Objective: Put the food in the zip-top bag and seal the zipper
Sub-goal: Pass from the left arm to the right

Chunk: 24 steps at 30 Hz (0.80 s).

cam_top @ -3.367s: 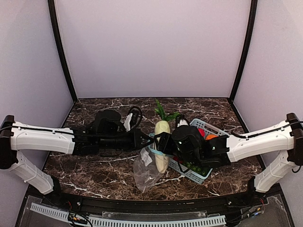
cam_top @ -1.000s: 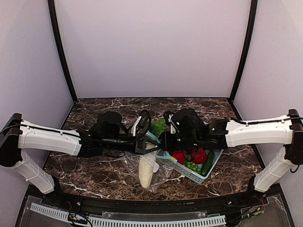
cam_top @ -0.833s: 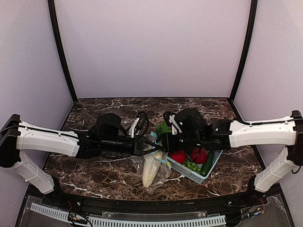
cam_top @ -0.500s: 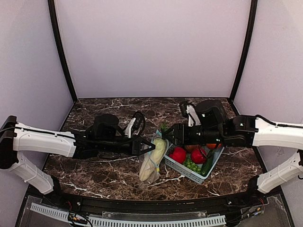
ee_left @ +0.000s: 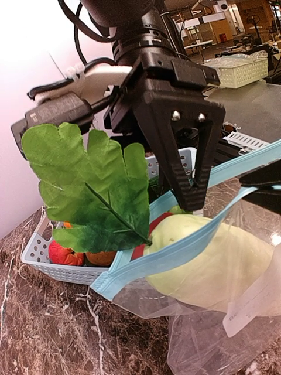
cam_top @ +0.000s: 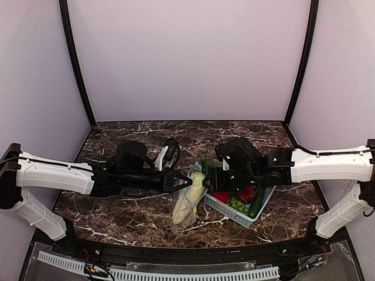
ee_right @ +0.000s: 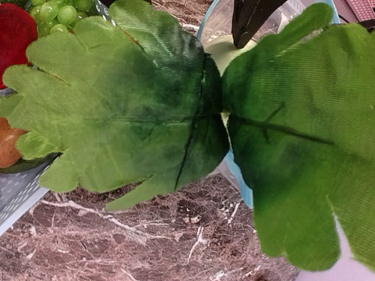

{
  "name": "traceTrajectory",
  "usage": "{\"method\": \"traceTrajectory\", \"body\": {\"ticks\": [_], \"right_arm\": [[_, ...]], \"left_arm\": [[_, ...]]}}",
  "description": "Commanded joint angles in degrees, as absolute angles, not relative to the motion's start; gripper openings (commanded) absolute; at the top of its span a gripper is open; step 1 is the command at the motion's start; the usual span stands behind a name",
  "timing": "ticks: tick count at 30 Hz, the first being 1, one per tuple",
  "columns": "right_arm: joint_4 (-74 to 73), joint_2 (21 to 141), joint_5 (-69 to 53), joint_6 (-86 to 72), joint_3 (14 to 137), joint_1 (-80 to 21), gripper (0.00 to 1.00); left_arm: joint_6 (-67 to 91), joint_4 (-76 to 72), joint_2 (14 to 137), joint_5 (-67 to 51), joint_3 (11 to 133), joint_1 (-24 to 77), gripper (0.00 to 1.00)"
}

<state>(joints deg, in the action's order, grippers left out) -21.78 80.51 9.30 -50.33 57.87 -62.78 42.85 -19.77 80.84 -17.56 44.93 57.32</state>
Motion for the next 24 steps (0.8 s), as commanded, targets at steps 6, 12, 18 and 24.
{"method": "traceTrajectory", "body": {"ticks": [6, 12, 18, 24], "right_arm": [[-17.5, 82.7, 8.6, -51.8, 59.7, -63.0, 0.05], [-11.7, 80.9, 6.0, -48.4, 57.8, -63.3, 0.00], [-9.8, 80.6, 5.7, -45.0, 58.7, -64.5, 0.00], [-8.7, 80.7, 5.9, -43.3, 59.3, -65.6, 0.00]], "left_arm": [[40.3, -14.0, 79.9, -15.7, 46.8, 57.5, 0.01], [37.1, -0.8, 79.2, -6.5, 51.6, 57.4, 0.22], [34.9, 3.5, 79.2, -3.8, 55.4, 57.4, 0.73], [34.1, 11.3, 81.3, 3.3, 59.7, 57.4, 0.90]]}}
